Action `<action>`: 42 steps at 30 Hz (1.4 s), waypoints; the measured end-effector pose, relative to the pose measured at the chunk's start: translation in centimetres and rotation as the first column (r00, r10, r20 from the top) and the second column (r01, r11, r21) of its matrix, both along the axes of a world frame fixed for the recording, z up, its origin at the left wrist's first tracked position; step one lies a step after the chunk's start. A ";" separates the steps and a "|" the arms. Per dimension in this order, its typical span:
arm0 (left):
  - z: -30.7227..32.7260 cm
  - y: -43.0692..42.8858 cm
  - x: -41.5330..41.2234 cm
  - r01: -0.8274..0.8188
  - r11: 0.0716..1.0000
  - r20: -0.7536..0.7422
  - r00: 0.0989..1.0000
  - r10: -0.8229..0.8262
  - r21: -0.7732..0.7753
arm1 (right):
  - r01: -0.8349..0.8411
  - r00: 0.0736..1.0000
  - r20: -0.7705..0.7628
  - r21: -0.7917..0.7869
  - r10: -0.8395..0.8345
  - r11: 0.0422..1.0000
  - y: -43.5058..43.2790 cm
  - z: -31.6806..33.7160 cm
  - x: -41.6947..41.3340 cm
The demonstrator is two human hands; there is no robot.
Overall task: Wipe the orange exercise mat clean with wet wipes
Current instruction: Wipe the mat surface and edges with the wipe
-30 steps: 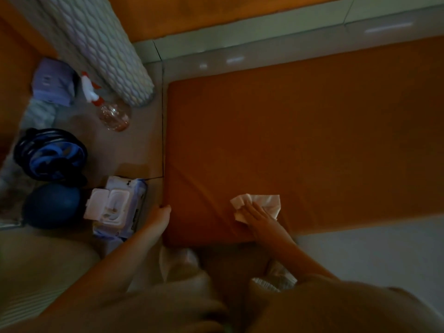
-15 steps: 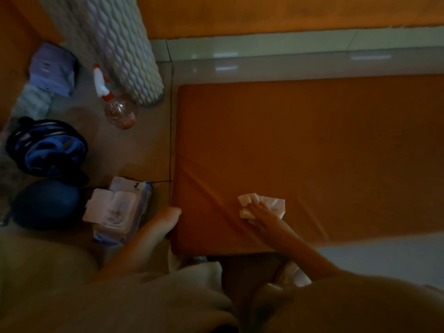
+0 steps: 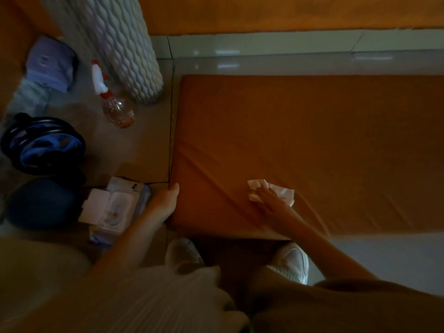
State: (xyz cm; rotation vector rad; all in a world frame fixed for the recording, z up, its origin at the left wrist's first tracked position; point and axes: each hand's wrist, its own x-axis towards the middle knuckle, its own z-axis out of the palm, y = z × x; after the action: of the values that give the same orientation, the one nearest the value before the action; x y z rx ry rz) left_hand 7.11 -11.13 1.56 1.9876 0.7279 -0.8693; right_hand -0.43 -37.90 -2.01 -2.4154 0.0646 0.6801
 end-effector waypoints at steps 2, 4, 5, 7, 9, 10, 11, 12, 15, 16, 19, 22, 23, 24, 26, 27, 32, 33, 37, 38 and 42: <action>1.1 -0.1 0.7 -0.010 0.999 0.021 1.000 0.011 -0.035 | 0.068 0.998 -0.002 0.026 -0.068 0.997 -0.2 1.0 0.8; 2.4 -0.4 1.0 0.005 0.999 0.010 1.000 -0.005 -0.053 | 0.051 0.999 -0.011 0.001 -0.051 0.999 -0.3 2.4 1.7; 3.1 -0.4 0.8 0.012 0.998 0.000 1.000 -0.012 -0.062 | 0.054 0.998 -0.017 -0.012 -0.054 0.998 -0.4 2.8 1.9; 4.2 -0.2 0.1 0.031 0.998 -0.028 0.999 -0.033 -0.063 | 0.020 0.999 -0.043 -0.043 -0.022 0.999 -0.3 3.4 1.9; 3.6 0.1 -0.6 0.053 0.994 -0.064 0.996 -0.060 -0.096 | -0.017 0.995 -0.103 -0.071 0.010 0.997 -0.2 3.5 1.2; 3.3 0.1 -1.1 0.052 0.992 -0.079 0.995 -0.061 -0.113 | -0.053 0.991 -0.129 -0.074 0.043 0.996 -0.2 3.3 0.7; 3.2 0.1 -1.9 0.051 0.991 -0.104 0.993 -0.064 -0.125 | -0.098 0.987 -0.138 -0.070 0.087 0.993 -0.4 2.9 0.1; 2.6 0.1 -2.6 0.056 0.988 -0.119 0.990 -0.073 -0.142 | -0.099 0.985 -0.149 -0.045 0.092 0.994 -0.6 2.8 -0.4; 1.7 0.1 -3.4 0.028 0.986 -0.156 0.986 -0.054 -0.165 | -0.067 0.982 -0.179 -0.003 0.065 0.998 -1.4 2.9 -0.8; 1.6 0.2 -3.4 0.026 0.987 -0.168 0.984 -0.053 -0.161 | -0.098 0.977 -0.190 -0.015 0.094 0.995 -1.5 3.1 -1.0; 1.2 0.5 -3.1 0.006 0.987 -0.193 0.981 -0.037 -0.159 | -0.266 0.959 -0.125 -0.102 0.253 0.959 -2.0 2.5 -0.9; 0.7 0.5 -3.4 0.024 0.986 -0.191 0.980 -0.057 -0.167 | -0.289 0.955 -0.108 -0.161 0.275 0.944 -2.5 2.2 -0.2; 0.2 0.6 -3.5 0.021 0.985 -0.186 0.981 -0.054 -0.173 | -0.346 0.936 -0.144 -0.196 0.322 0.918 -2.9 1.7 0.4; -0.1 0.6 -3.5 0.017 0.984 -0.186 0.981 -0.050 -0.176 | -0.380 0.925 -0.107 -0.261 0.365 0.888 -2.9 1.0 1.2; -0.8 0.9 -3.5 0.021 0.982 -0.181 0.982 -0.056 -0.190 | -0.387 0.920 -0.079 -0.323 0.383 0.863 -1.6 0.7 2.4; -1.2 1.1 -3.4 0.017 0.979 -0.176 0.983 -0.053 -0.203 | -0.349 0.935 -0.047 -0.313 0.353 0.883 -1.2 0.1 2.8; -2.9 1.1 -2.8 0.030 0.978 -0.003 1.000 -0.031 -0.206 | -0.390 0.920 -0.024 -0.127 0.390 0.912 1.1 -1.2 3.6; -3.2 1.0 -2.6 0.010 0.977 0.034 0.999 -0.003 -0.212 | -0.416 0.909 -0.039 -0.102 0.414 0.904 0.8 -1.1 3.6; -4.2 0.1 -2.4 -0.102 0.977 0.085 0.989 0.119 -0.185 | -0.474 0.880 -0.046 -0.120 0.472 0.872 -1.1 -1.2 4.5; -4.4 0.0 -2.5 -0.123 0.975 0.087 0.986 0.141 -0.187 | -0.466 0.885 -0.048 -0.130 0.464 0.875 -1.4 -1.5 5.0; -5.0 -0.2 -2.2 -0.190 0.966 0.058 0.977 0.203 -0.177 | -0.383 0.921 -0.004 -0.199 0.390 0.902 -1.5 -2.9 8.4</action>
State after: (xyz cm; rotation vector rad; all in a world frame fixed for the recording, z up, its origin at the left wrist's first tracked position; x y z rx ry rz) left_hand 4.91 -11.32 -3.45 1.7539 0.7664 -0.7097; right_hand 7.92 -39.36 -4.88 -2.6596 -0.3927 0.8386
